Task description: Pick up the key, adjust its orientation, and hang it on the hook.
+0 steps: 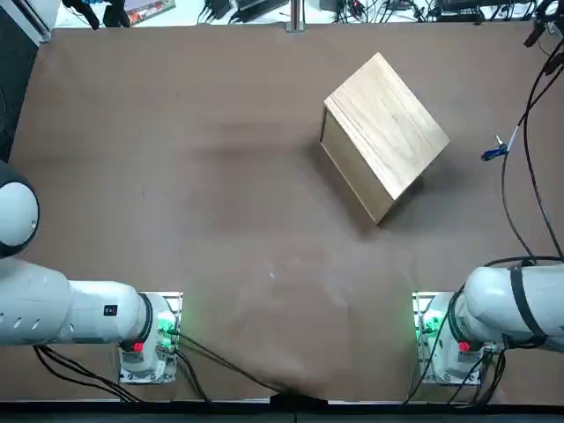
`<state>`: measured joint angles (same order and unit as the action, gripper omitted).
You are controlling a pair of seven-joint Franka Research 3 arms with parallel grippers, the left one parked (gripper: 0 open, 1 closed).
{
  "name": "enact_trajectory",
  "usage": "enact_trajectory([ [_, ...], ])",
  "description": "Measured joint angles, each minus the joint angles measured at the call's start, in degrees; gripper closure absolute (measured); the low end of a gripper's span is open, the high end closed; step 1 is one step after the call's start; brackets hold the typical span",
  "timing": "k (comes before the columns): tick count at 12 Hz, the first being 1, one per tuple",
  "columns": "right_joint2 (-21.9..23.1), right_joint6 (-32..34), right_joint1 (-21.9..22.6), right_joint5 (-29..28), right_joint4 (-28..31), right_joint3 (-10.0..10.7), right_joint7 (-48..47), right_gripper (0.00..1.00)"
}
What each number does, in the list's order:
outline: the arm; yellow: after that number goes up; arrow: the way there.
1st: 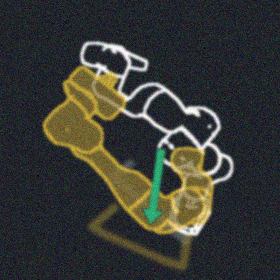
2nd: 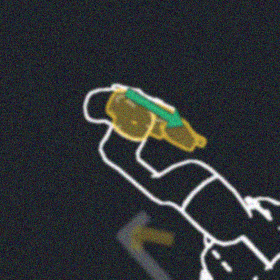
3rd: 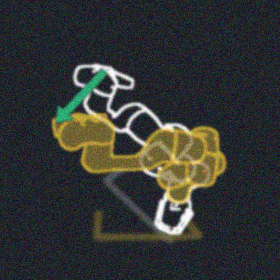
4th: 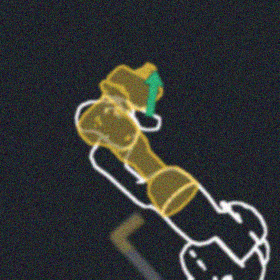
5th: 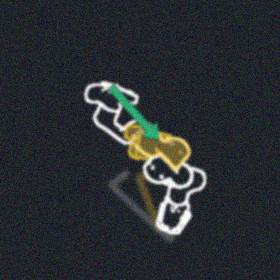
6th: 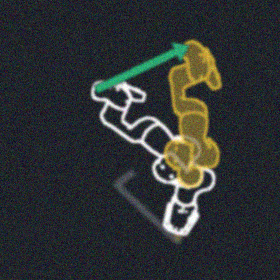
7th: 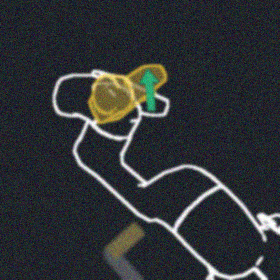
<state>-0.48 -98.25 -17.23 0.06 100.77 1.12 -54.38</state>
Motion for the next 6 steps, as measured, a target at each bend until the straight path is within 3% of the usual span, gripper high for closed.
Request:
enact_trajectory([
  [6,-0.96,-7.55,-4.65,0.03,5.19,0.03,-9.97,0.00],
])
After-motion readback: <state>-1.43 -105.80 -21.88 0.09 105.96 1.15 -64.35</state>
